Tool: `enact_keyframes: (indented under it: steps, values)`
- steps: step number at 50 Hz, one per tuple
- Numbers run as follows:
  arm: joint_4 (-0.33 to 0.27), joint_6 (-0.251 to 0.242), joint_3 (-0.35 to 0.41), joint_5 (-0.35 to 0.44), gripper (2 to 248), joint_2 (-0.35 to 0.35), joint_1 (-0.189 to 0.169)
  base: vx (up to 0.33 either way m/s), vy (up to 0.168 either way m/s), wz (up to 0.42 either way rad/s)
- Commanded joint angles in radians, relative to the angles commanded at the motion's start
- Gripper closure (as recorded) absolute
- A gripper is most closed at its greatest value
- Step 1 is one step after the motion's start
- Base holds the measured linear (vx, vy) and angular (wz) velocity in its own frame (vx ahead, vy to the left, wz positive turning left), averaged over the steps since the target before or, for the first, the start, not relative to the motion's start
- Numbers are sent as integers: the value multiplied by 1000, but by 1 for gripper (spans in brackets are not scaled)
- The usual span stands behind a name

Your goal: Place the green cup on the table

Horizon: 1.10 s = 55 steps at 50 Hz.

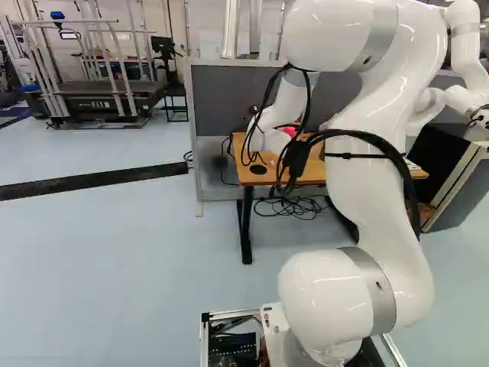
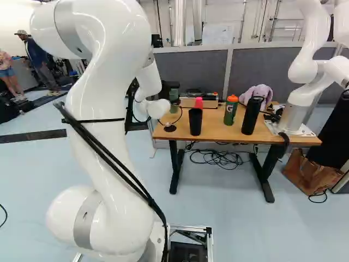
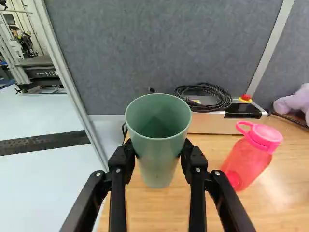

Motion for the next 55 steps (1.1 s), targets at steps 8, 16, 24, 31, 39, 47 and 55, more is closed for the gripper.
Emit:
enact_keyframes:
  steps: [8,16,24,31,39,47,55]
  values:
    - [0,0,-47,0,134,-52,-3,0,0,0]
    - [0,0,-95,0,134,-102,-5,0,0,0]
    - [0,0,-128,0,134,-141,-7,0,0,0]
    - [0,0,-136,0,134,-161,-7,0,0,0]
    - [0,0,-140,0,133,-172,-7,0,0,0]
    - [0,0,-141,0,72,-174,-7,0,0,0]
    - [0,0,-141,0,37,-174,-7,0,0,0]
